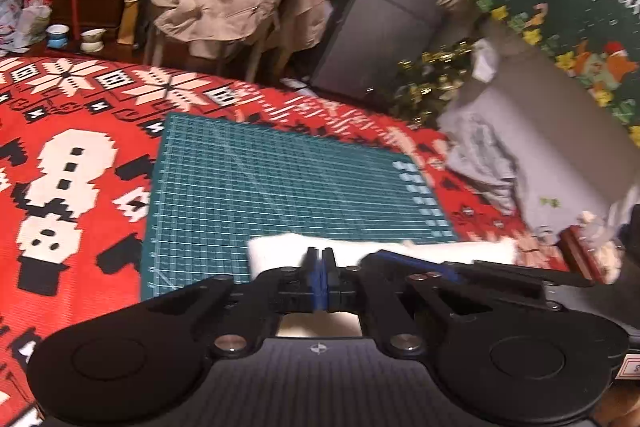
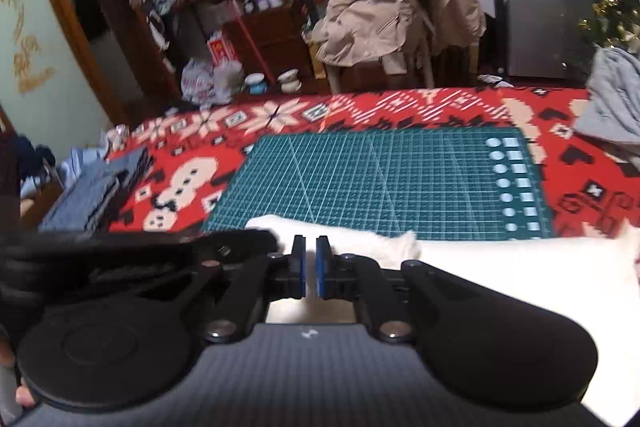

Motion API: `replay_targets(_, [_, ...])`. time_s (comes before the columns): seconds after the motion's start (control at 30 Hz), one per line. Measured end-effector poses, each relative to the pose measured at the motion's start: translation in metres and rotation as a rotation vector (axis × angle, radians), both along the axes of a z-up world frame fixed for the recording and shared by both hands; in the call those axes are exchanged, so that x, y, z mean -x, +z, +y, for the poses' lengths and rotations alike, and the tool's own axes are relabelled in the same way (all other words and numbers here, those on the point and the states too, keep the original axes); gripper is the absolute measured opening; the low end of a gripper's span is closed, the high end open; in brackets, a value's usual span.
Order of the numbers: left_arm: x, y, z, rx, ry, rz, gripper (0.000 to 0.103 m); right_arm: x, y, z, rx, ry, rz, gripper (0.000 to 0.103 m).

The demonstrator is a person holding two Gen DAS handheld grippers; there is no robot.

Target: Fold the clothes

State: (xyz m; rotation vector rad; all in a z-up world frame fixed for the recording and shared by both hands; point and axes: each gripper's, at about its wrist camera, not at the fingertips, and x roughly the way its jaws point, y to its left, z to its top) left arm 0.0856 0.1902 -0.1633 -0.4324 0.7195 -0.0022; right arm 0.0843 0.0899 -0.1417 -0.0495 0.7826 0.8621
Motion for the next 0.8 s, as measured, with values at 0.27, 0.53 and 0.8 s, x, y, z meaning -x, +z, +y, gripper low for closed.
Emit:
replay_targets(0.27, [0.019, 0.003, 0.007, 0.02, 0.056, -0.026, 0.002, -0.014, -0.009, -0.014, 0.002, -0.086, 0.004, 0.0])
replay_targets(0.53, [0.046, 0.015, 0.013, 0.039, 0.039, -0.043, 0.005, -0.001, 0.007, -0.04, -0.053, -0.1, 0.023, 0.009])
replay_targets(0.8, [0.078, 0.009, -0.007, 0.021, -0.003, -0.019, 0.005, 0.029, -0.005, -0.067, 0.001, -0.095, 0.081, 0.013])
